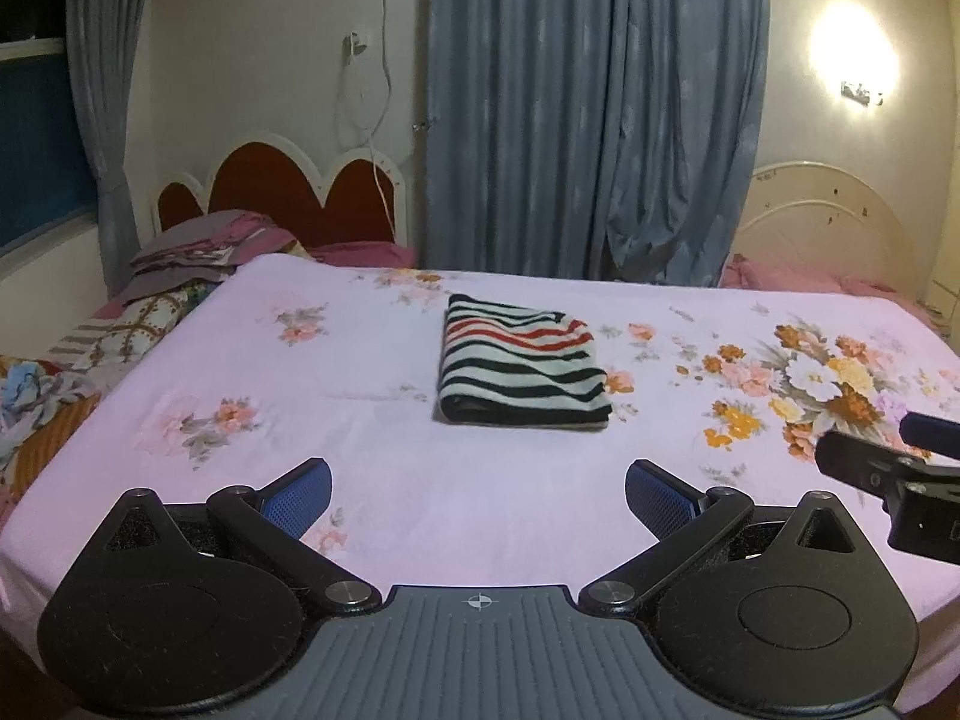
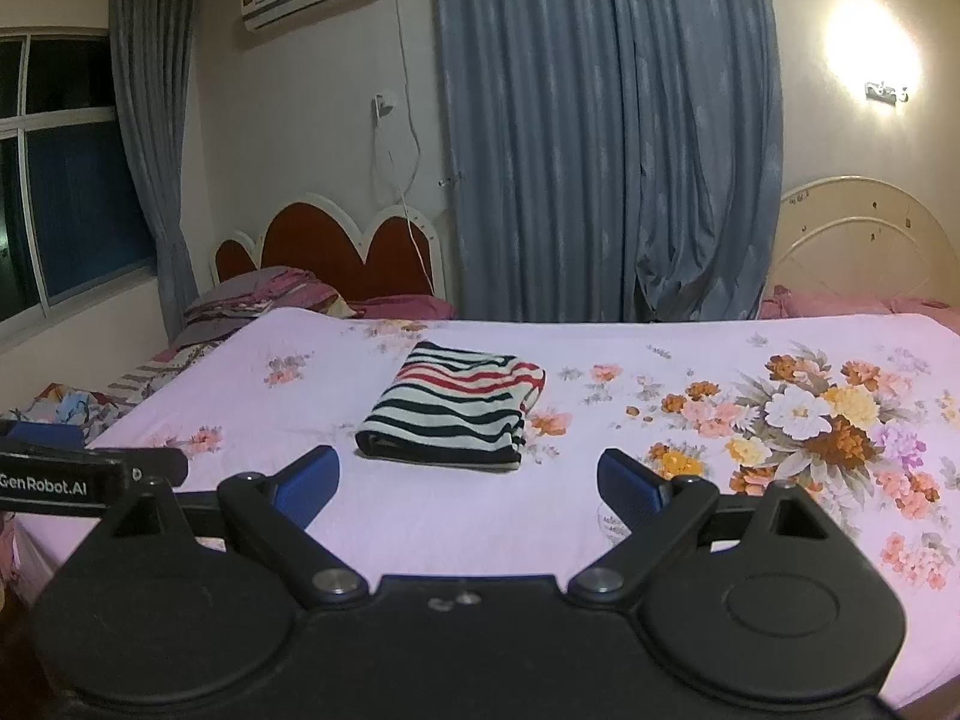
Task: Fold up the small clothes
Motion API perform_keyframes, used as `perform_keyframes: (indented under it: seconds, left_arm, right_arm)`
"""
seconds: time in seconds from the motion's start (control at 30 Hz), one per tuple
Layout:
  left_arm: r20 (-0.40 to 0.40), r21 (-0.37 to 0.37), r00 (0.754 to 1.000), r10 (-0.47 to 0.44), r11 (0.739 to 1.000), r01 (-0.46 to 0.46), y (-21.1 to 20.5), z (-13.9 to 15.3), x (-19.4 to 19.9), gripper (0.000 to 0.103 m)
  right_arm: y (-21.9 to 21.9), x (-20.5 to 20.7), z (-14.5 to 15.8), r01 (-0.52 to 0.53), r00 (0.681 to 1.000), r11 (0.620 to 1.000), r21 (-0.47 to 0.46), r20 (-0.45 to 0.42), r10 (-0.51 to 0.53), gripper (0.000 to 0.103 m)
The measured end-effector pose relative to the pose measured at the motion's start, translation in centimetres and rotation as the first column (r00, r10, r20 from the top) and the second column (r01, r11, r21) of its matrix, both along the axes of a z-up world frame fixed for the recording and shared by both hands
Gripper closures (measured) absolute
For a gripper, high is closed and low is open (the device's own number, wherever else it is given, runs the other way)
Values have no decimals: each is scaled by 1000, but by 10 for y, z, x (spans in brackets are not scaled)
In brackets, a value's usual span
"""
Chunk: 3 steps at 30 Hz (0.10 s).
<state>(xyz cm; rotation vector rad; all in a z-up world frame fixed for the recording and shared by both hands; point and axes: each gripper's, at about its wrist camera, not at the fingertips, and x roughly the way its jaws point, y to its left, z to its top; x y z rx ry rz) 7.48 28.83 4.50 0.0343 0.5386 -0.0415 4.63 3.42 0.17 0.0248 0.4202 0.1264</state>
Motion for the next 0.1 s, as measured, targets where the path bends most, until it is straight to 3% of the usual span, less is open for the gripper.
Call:
perform_keyframes:
  seconds: [0.1]
  left_arm:
    - [3,31,1000,26,999,-26,-1,-5,17,0]
  right_arm:
    - [-4,7,-4,15,1000,1000,-1,-21,-15,11]
